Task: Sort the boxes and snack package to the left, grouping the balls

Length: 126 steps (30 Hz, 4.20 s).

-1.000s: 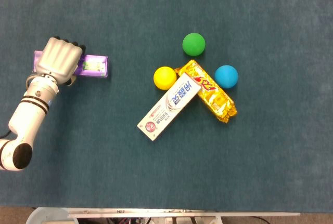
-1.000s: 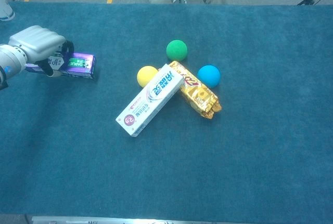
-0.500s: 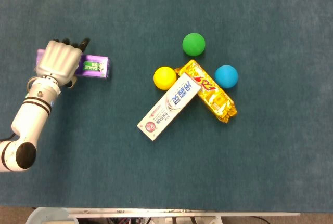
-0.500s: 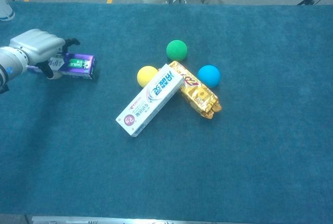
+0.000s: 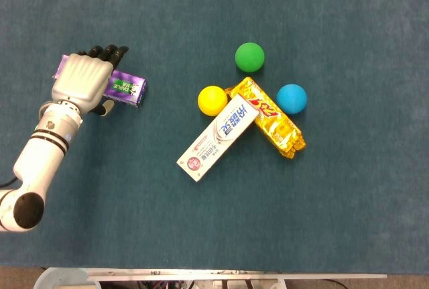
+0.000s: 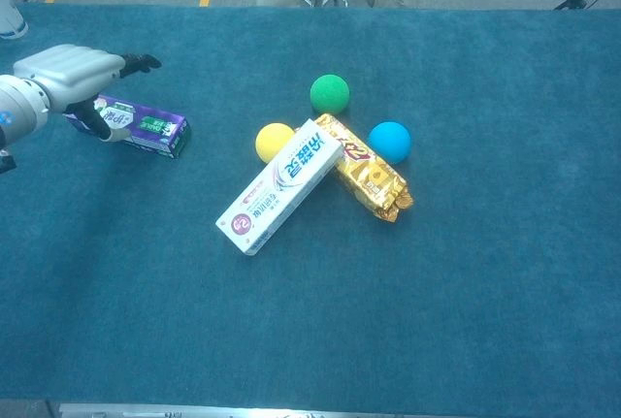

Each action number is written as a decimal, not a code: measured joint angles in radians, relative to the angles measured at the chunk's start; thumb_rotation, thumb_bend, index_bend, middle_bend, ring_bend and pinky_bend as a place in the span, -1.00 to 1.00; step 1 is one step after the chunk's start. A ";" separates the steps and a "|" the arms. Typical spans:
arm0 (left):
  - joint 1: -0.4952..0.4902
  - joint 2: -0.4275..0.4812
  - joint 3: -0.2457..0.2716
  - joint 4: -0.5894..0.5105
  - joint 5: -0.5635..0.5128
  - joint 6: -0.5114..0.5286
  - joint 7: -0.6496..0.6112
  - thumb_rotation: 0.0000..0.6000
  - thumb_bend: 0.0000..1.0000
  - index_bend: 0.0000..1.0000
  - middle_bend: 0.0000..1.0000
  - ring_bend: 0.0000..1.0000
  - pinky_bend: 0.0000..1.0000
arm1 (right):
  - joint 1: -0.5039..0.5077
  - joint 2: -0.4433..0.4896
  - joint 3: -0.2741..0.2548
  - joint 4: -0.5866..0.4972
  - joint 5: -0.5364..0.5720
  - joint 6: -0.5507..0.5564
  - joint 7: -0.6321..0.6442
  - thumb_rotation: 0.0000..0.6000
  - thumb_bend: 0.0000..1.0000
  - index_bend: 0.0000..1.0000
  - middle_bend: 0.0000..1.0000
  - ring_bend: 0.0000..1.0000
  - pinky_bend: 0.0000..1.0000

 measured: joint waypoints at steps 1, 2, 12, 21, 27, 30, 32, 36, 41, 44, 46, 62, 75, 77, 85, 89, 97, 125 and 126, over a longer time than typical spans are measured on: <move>0.003 0.006 0.000 -0.012 0.003 0.007 -0.002 1.00 -0.46 -1.00 -0.73 -0.69 -0.44 | 0.003 0.001 0.001 -0.001 -0.003 -0.001 0.001 1.00 -0.89 -0.67 -0.48 -0.68 -0.52; 0.007 0.015 0.001 -0.030 0.007 0.016 -0.005 1.00 -0.46 -1.00 -0.73 -0.69 -0.44 | 0.005 0.001 0.001 -0.002 -0.005 -0.003 0.001 1.00 -0.89 -0.67 -0.48 -0.68 -0.52; 0.057 0.098 0.019 -0.139 0.070 0.079 -0.053 1.00 -0.46 -1.00 -0.73 -0.69 -0.44 | 0.058 0.009 -0.001 -0.025 -0.069 -0.046 -0.005 1.00 -0.89 -0.67 -0.48 -0.68 -0.52; 0.116 0.141 0.027 -0.161 0.155 0.143 -0.114 1.00 -0.46 -1.00 -0.73 -0.69 -0.44 | 0.147 0.036 -0.009 -0.086 -0.167 -0.129 -0.029 1.00 -0.89 -0.67 -0.48 -0.68 -0.52; 0.141 0.176 0.026 -0.179 0.193 0.165 -0.140 1.00 -0.46 -1.00 -0.73 -0.69 -0.44 | 0.228 0.037 -0.016 -0.126 -0.233 -0.217 -0.064 1.00 -0.89 -0.67 -0.48 -0.68 -0.52; 0.155 0.196 0.027 -0.193 0.210 0.175 -0.151 1.00 -0.46 -1.00 -0.73 -0.69 -0.44 | 0.274 0.032 -0.016 -0.138 -0.253 -0.271 -0.087 1.00 -0.89 -0.67 -0.48 -0.68 -0.52; 0.165 0.208 0.027 -0.201 0.218 0.182 -0.159 1.00 -0.46 -1.00 -0.73 -0.69 -0.44 | 0.309 0.023 -0.014 -0.144 -0.261 -0.314 -0.110 1.00 -0.89 -0.67 -0.48 -0.68 -0.52; 0.183 0.229 0.030 -0.217 0.235 0.194 -0.166 1.00 -0.46 -1.00 -0.73 -0.69 -0.44 | 0.369 -0.014 -0.004 -0.146 -0.270 -0.374 -0.180 1.00 -0.89 -0.67 -0.48 -0.68 -0.52; 0.205 0.262 0.033 -0.241 0.251 0.207 -0.177 1.00 -0.46 -1.00 -0.73 -0.69 -0.44 | 0.449 -0.096 0.017 -0.132 -0.238 -0.485 -0.257 1.00 -0.89 -0.67 -0.48 -0.68 -0.52; 0.222 0.281 0.035 -0.254 0.263 0.217 -0.191 1.00 -0.46 -1.00 -0.73 -0.69 -0.44 | 0.494 -0.153 0.031 -0.109 -0.202 -0.541 -0.316 1.00 -0.89 -0.67 -0.48 -0.68 -0.52; 0.232 0.292 0.036 -0.260 0.271 0.221 -0.200 1.00 -0.46 -1.00 -0.73 -0.69 -0.44 | 0.521 -0.193 0.041 -0.089 -0.172 -0.570 -0.358 1.00 -0.89 -0.67 -0.48 -0.68 -0.52; 0.291 0.361 0.039 -0.286 0.321 0.226 -0.273 1.00 -0.46 -1.00 -0.74 -0.69 -0.44 | 0.702 -0.459 0.090 0.089 0.053 -0.706 -0.608 1.00 -0.89 -0.67 -0.48 -0.71 -0.52; 0.321 0.387 0.041 -0.285 0.365 0.208 -0.322 1.00 -0.46 -1.00 -0.74 -0.69 -0.44 | 0.755 -0.531 0.054 0.124 0.165 -0.686 -0.770 1.00 -0.89 -0.67 -0.48 -0.71 -0.52; 0.325 0.390 0.041 -0.285 0.372 0.206 -0.330 1.00 -0.46 -1.00 -0.74 -0.69 -0.44 | 0.759 -0.539 0.043 0.126 0.179 -0.678 -0.793 1.00 -0.89 -0.66 -0.47 -0.71 -0.52; 0.333 0.391 0.040 -0.277 0.392 0.190 -0.348 1.00 -0.46 -1.00 -0.74 -0.69 -0.44 | 0.762 -0.574 0.006 0.149 0.198 -0.623 -0.856 1.00 -0.84 -0.37 -0.31 -0.58 -0.38; 0.336 0.388 0.038 -0.274 0.399 0.183 -0.357 1.00 -0.46 -1.00 -0.74 -0.69 -0.45 | 0.764 -0.588 -0.008 0.162 0.202 -0.607 -0.871 1.00 -0.80 -0.23 -0.24 -0.49 -0.30; 0.341 0.387 0.033 -0.260 0.400 0.172 -0.373 1.00 -0.46 -1.00 -0.74 -0.69 -0.46 | 0.761 -0.612 -0.016 0.189 0.170 -0.563 -0.840 1.00 -0.64 0.19 0.04 -0.17 0.01; 0.297 0.428 0.003 -0.246 0.386 0.048 -0.444 1.00 -0.46 -1.00 -0.75 -0.70 -0.49 | 0.723 -0.612 0.083 0.134 0.166 -0.406 -0.702 1.00 -0.60 0.42 0.18 0.02 0.31; 0.294 0.429 0.001 -0.250 0.384 0.044 -0.443 1.00 -0.46 -1.00 -0.75 -0.70 -0.49 | 0.724 -0.616 0.087 0.131 0.176 -0.403 -0.715 1.00 -0.60 0.42 0.18 0.02 0.31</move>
